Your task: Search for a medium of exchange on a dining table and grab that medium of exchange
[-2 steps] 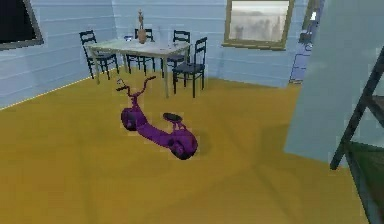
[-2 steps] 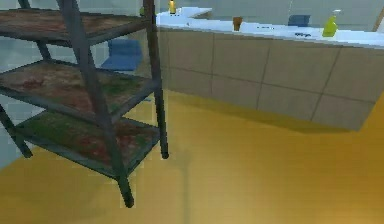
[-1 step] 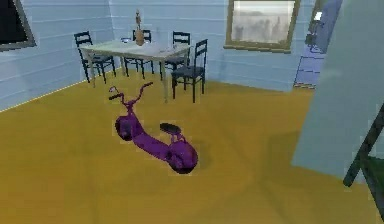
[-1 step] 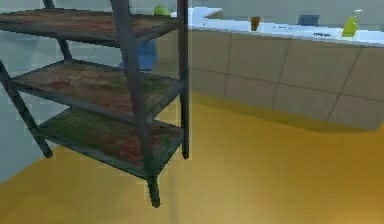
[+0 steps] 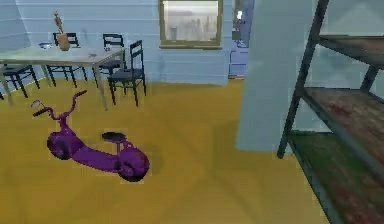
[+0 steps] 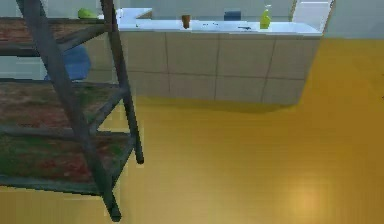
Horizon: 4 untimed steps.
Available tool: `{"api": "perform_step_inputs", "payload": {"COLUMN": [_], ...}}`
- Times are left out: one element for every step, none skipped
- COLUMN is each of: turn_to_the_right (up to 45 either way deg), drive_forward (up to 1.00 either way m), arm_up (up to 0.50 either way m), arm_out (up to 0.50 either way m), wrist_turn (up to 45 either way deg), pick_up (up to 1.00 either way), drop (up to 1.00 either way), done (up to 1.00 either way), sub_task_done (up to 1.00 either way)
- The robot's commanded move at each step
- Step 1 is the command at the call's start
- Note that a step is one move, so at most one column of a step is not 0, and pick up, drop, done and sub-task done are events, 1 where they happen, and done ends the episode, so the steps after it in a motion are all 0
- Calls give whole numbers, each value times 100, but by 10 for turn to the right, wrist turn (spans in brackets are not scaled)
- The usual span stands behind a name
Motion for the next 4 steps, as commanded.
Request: {"api": "perform_step_inputs", "payload": {"turn_to_the_right": [0, 30, 0, -450], "drive_forward": [100, 0, 65, 0], "arm_up": [0, 0, 0, 0], "arm_out": [0, 0, 0, 0], "wrist_turn": [0, 0, 0, 0], "pick_up": [0, 0, 0, 0], "drop": [0, 0, 0, 0], "done": [0, 0, 0, 0], "sub_task_done": [0, 0, 0, 0]}}
